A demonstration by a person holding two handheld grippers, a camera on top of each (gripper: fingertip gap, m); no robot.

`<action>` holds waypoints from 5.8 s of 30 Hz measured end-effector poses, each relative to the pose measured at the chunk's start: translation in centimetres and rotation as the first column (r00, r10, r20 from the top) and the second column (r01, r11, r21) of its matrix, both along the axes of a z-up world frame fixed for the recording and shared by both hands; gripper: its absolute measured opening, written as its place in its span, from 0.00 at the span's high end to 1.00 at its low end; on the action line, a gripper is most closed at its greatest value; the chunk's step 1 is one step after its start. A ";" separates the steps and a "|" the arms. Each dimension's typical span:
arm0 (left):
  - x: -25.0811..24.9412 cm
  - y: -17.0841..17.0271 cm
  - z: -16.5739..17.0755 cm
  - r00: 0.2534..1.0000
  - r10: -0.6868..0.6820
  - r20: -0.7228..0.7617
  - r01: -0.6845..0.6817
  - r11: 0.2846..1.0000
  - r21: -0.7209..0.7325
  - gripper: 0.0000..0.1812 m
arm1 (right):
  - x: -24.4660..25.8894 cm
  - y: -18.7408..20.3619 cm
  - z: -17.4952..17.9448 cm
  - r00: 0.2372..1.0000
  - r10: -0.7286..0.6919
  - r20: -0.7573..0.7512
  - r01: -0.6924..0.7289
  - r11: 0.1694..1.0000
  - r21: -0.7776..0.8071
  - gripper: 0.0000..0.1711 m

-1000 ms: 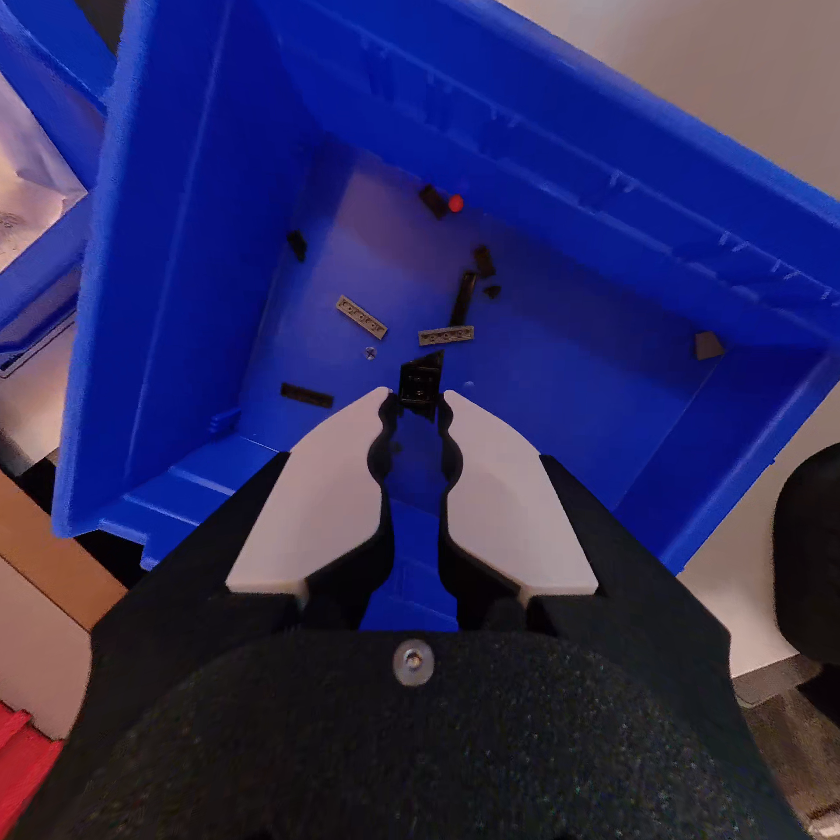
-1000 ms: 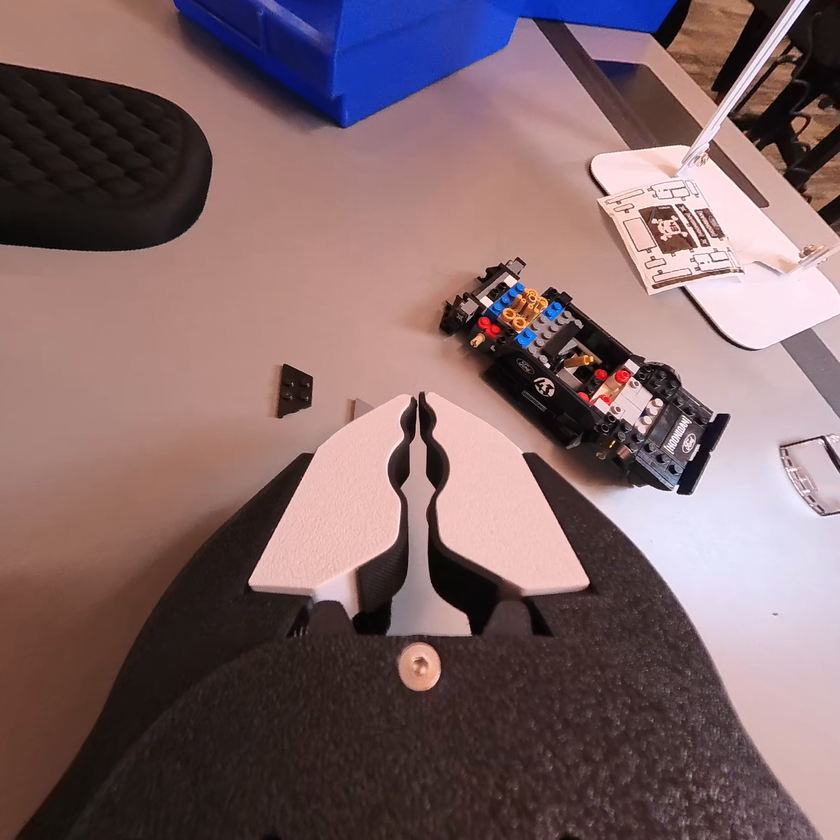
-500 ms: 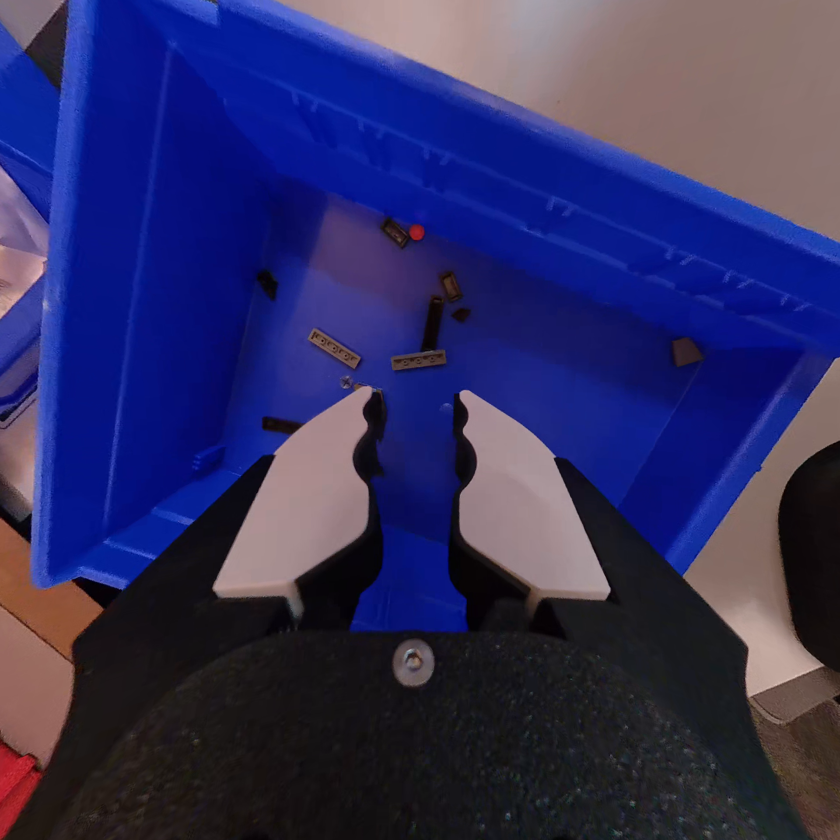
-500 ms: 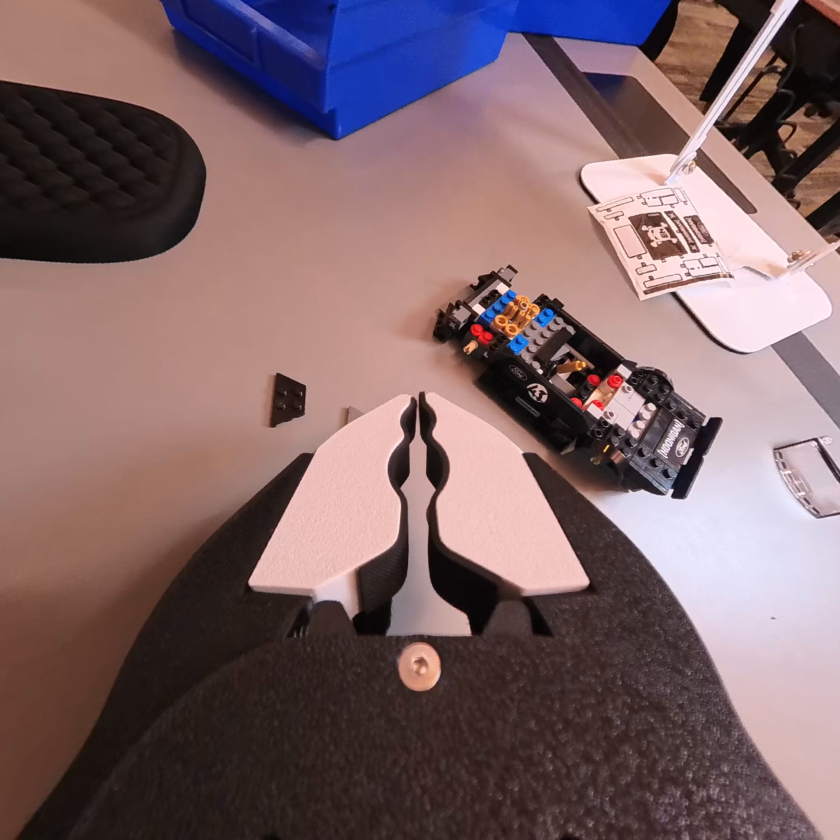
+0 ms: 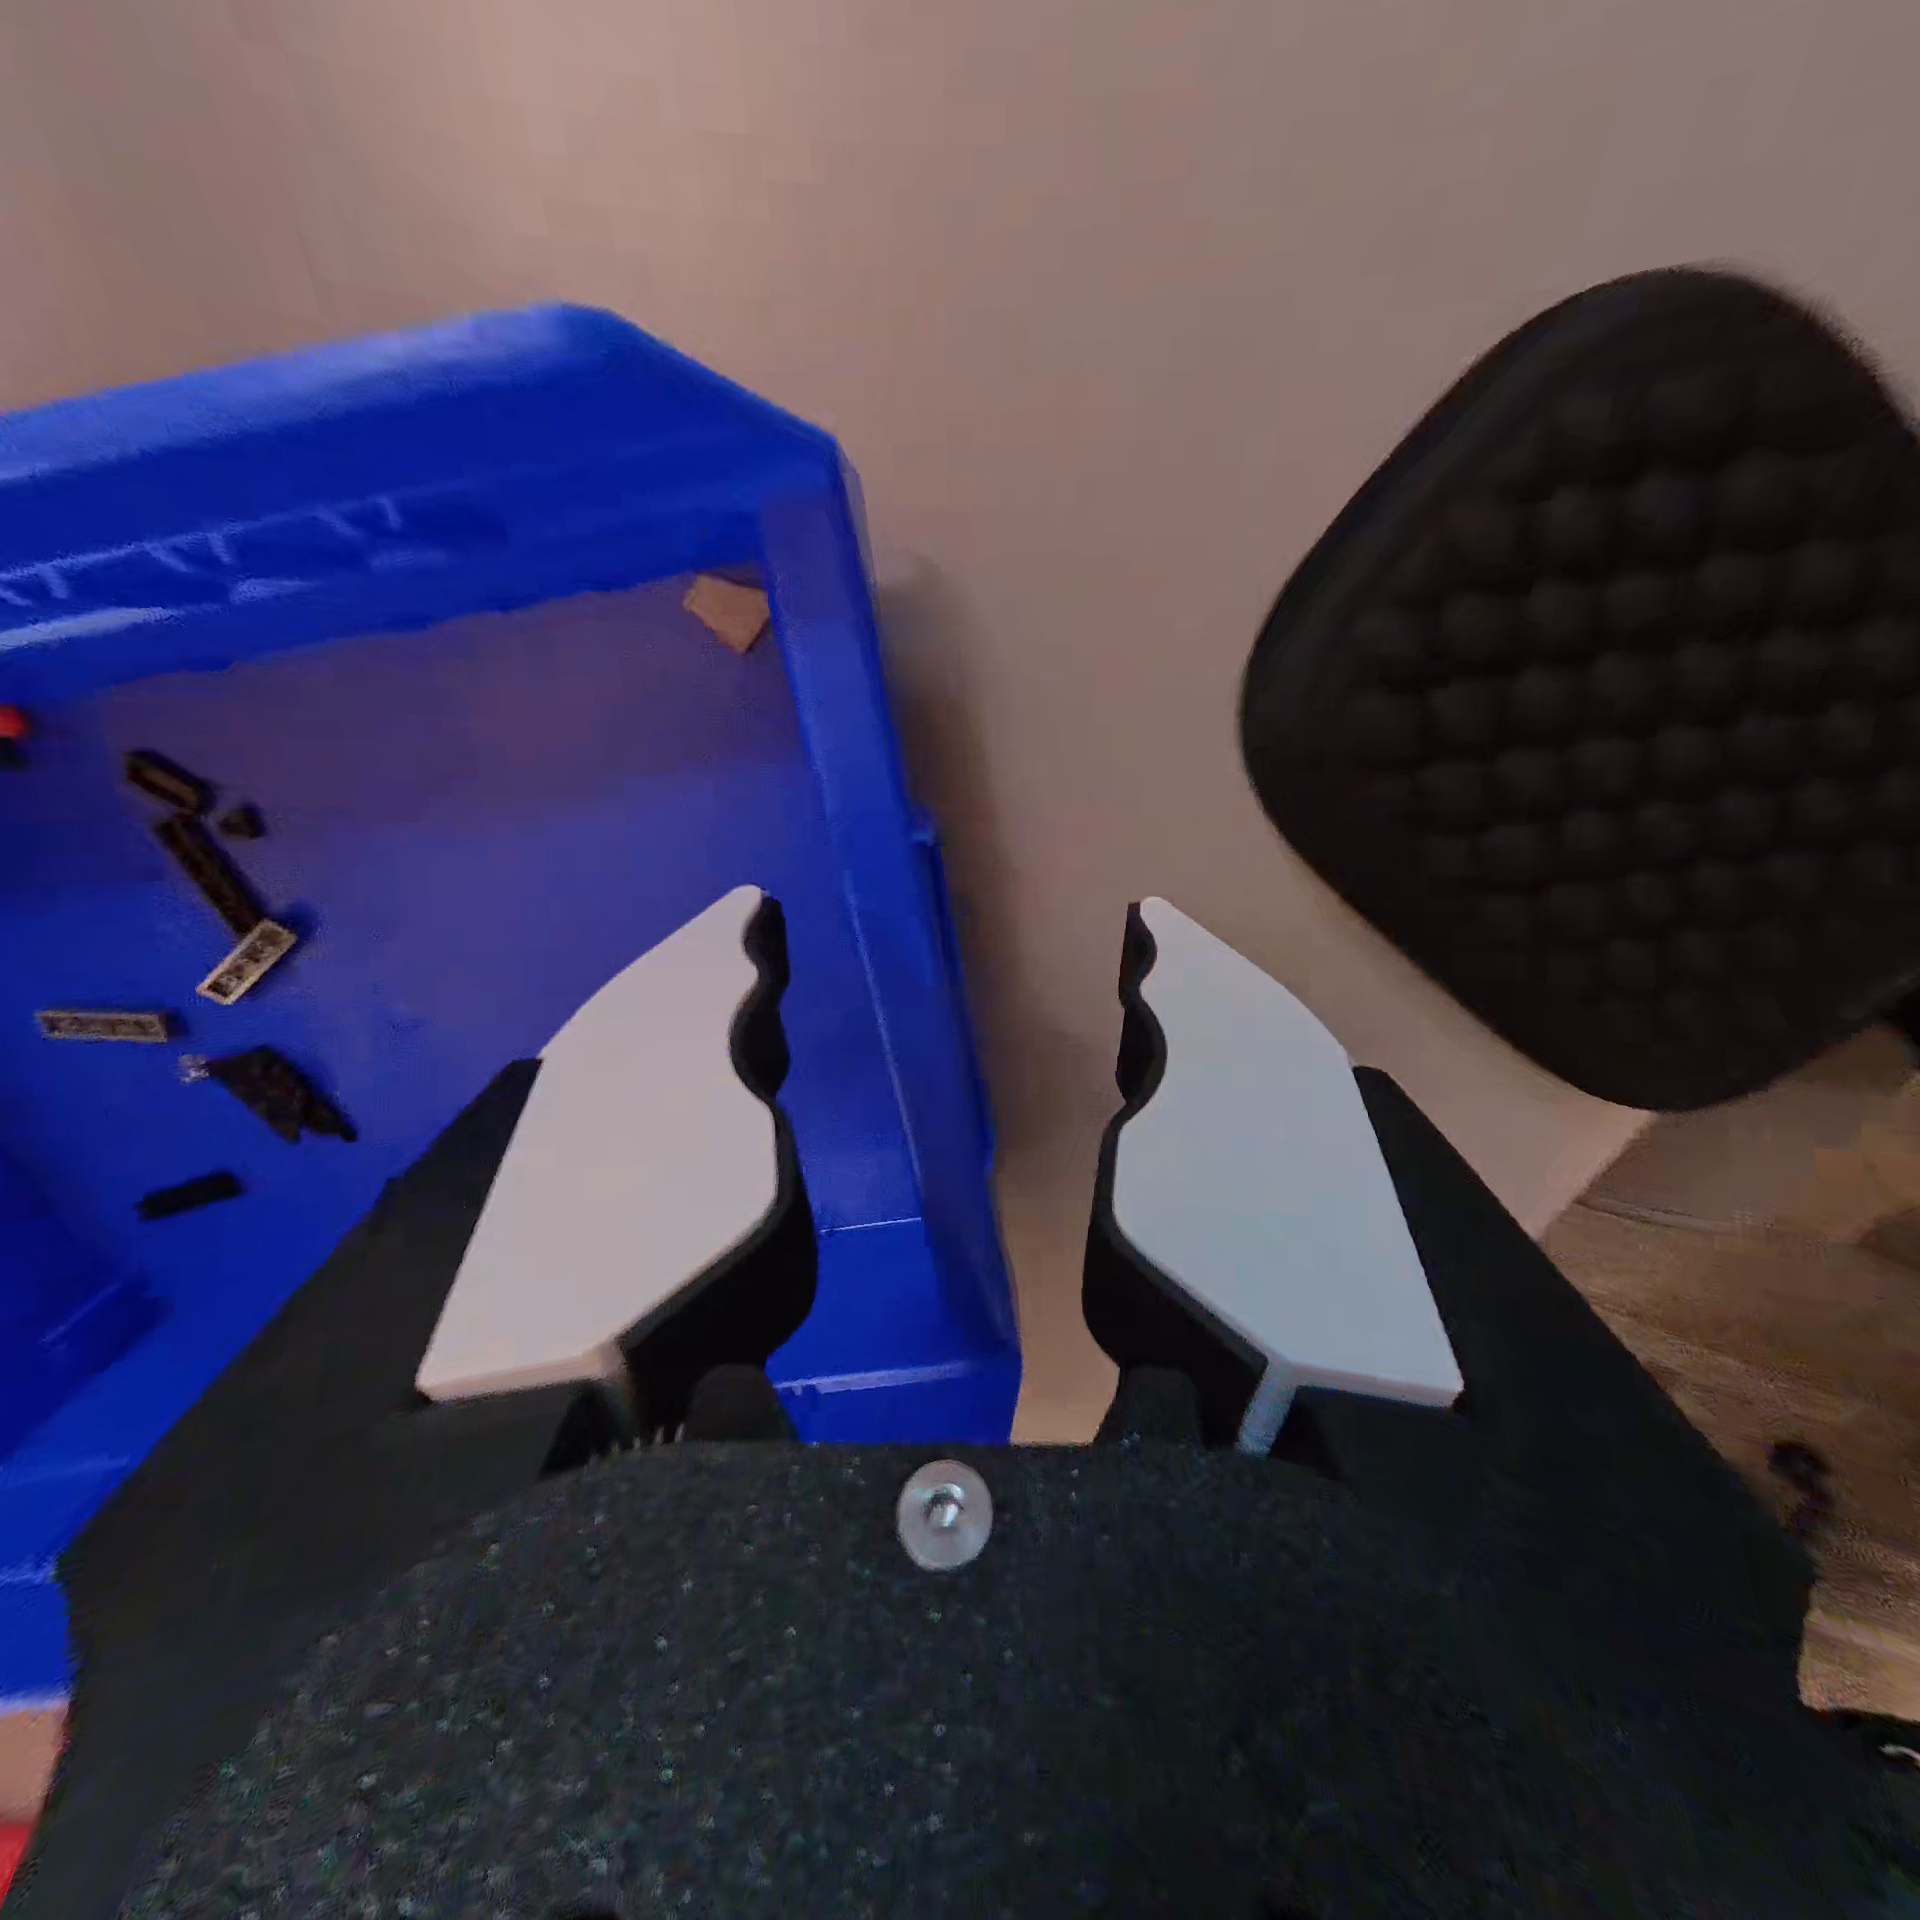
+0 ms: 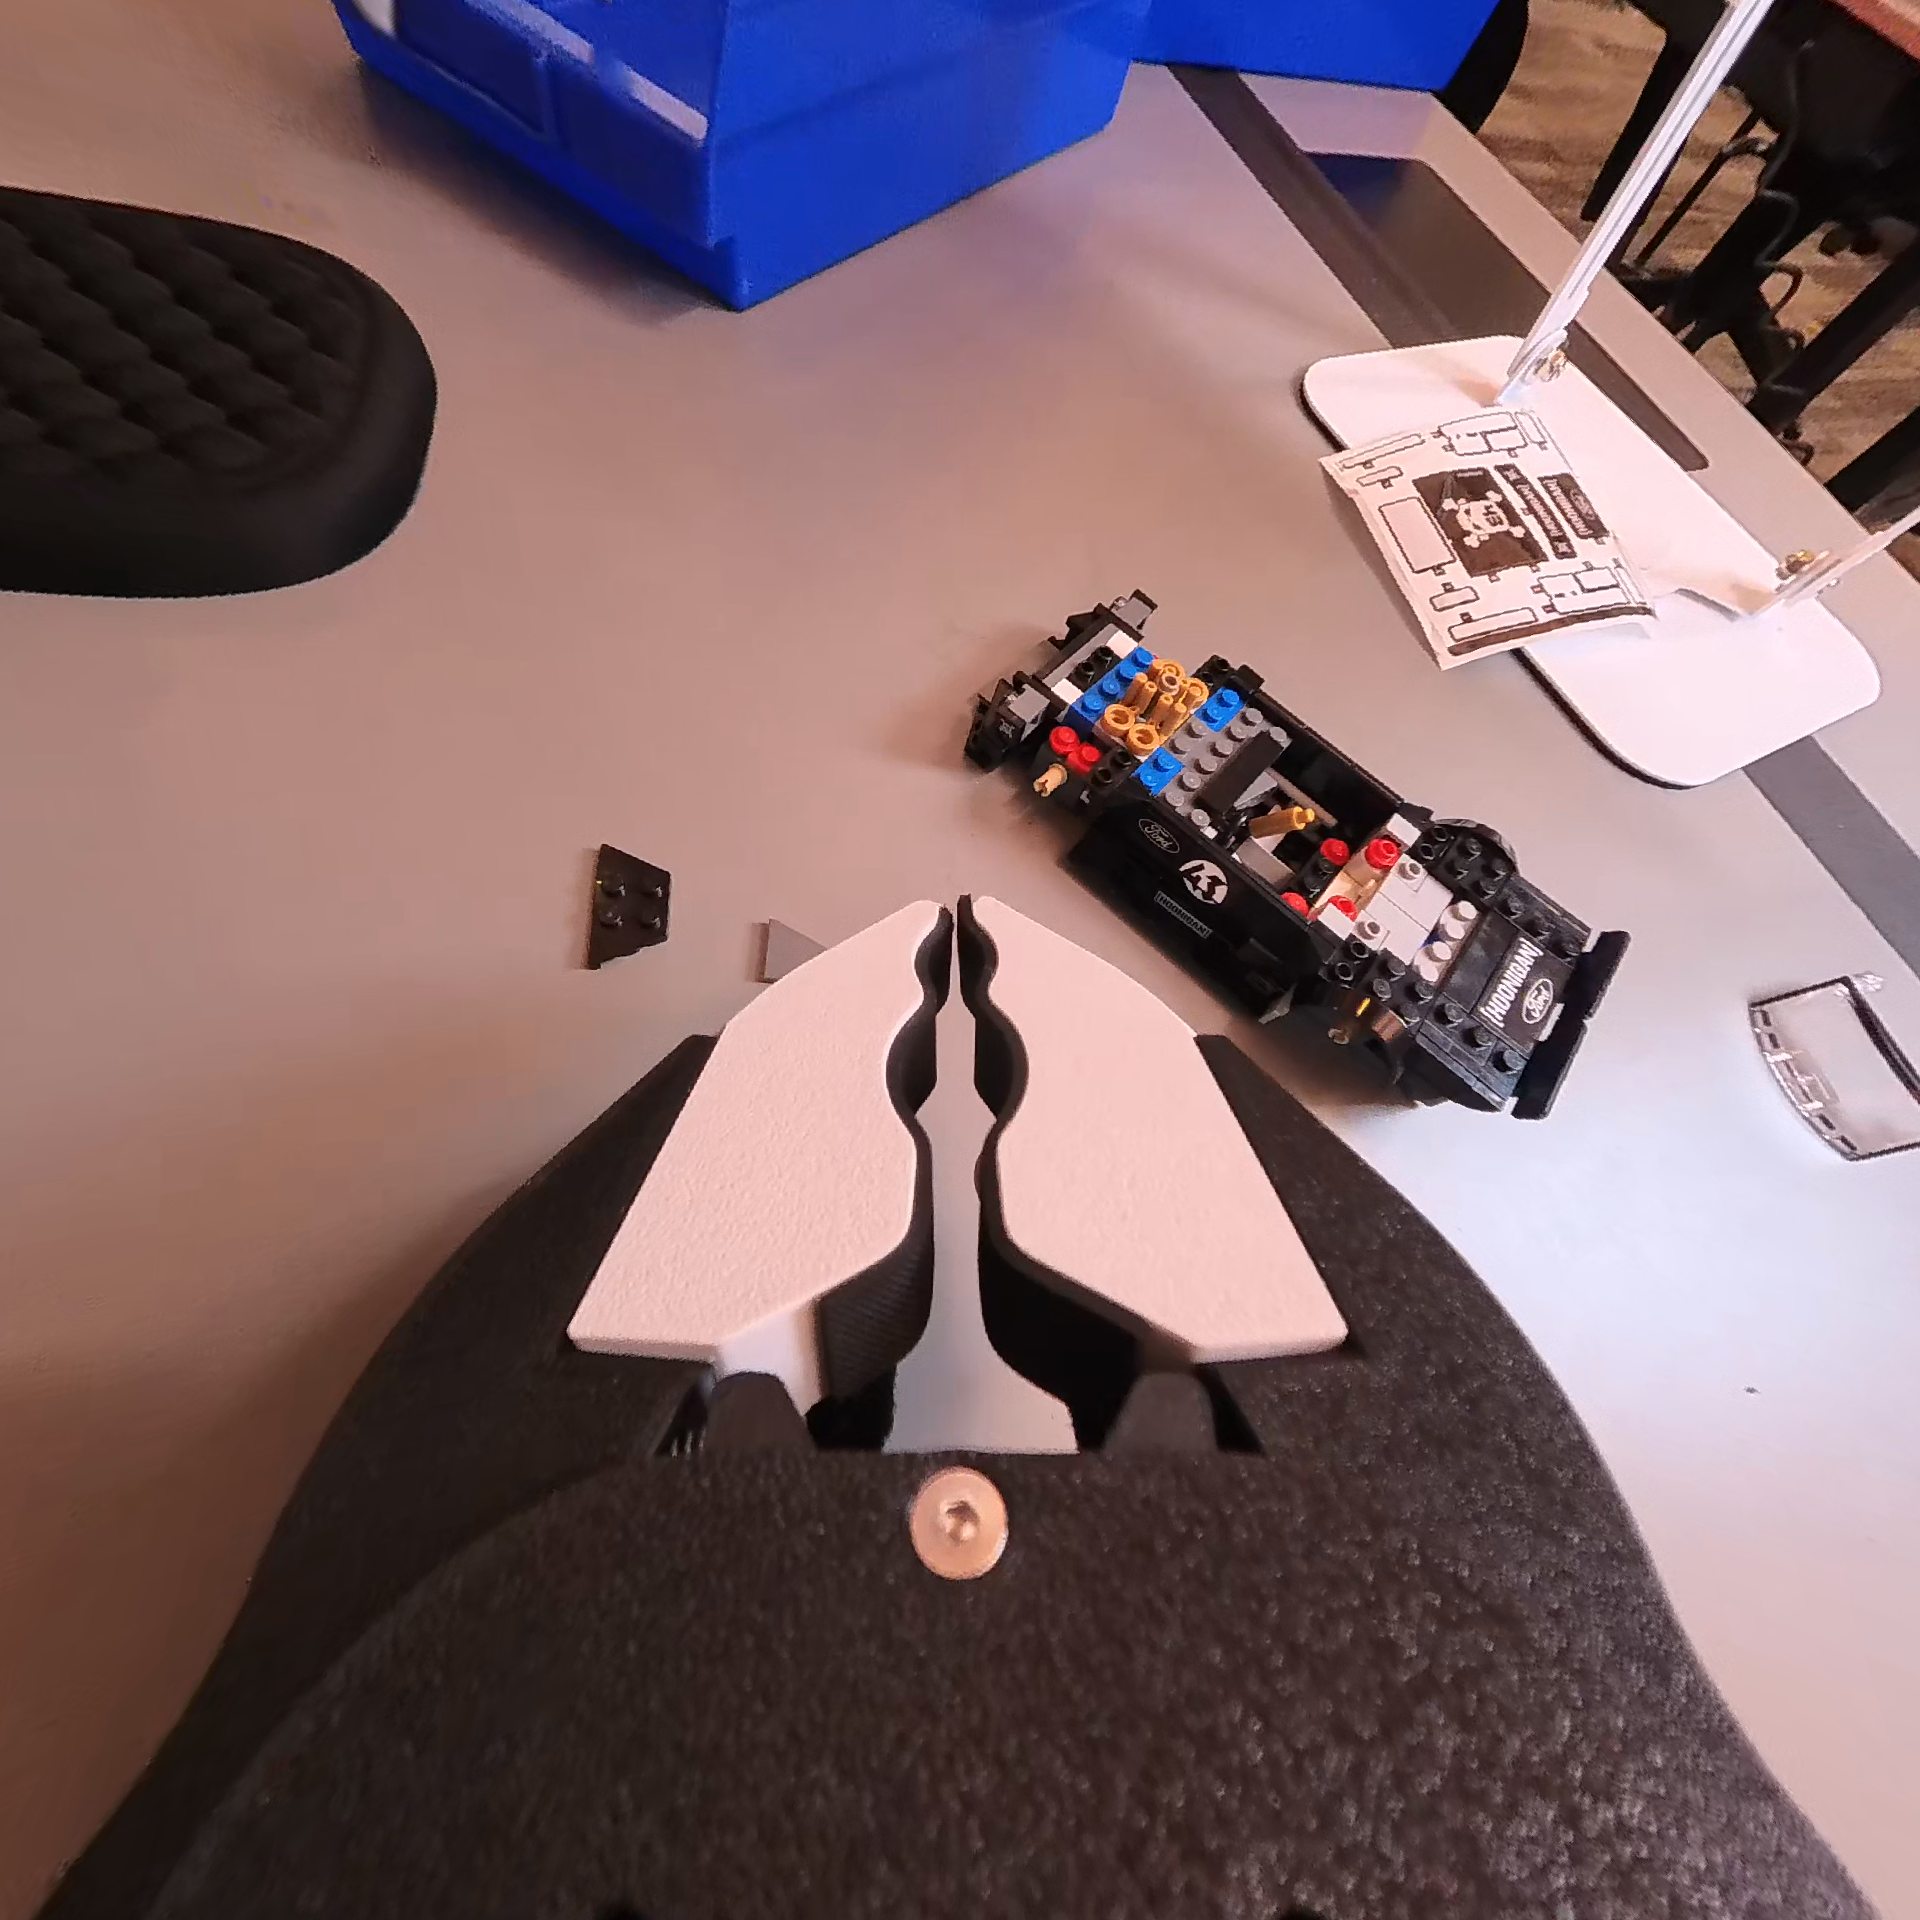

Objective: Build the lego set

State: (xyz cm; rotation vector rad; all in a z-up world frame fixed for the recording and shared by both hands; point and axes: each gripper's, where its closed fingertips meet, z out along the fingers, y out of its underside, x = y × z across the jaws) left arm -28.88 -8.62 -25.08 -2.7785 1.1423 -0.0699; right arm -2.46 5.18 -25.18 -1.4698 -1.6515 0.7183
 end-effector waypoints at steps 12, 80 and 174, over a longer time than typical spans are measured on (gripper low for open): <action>-1.0 -5.1 4.8 0.988 -0.153 0.031 0.155 0.983 -0.097 0.89 | 0.6 0.2 1.2 0.999 -0.005 -0.035 0.006 1.000 0.014 1.00; -9.8 16.3 -4.9 0.910 0.408 0.072 -0.412 0.909 0.065 1.00 | 2.3 1.7 2.9 0.994 -0.060 -0.087 0.063 0.997 0.043 0.99; 26.3 10.9 -5.1 0.932 0.068 0.357 -0.197 0.919 0.340 0.87 | 2.5 -1.9 -1.8 0.982 -0.105 0.160 0.125 0.984 -0.126 1.00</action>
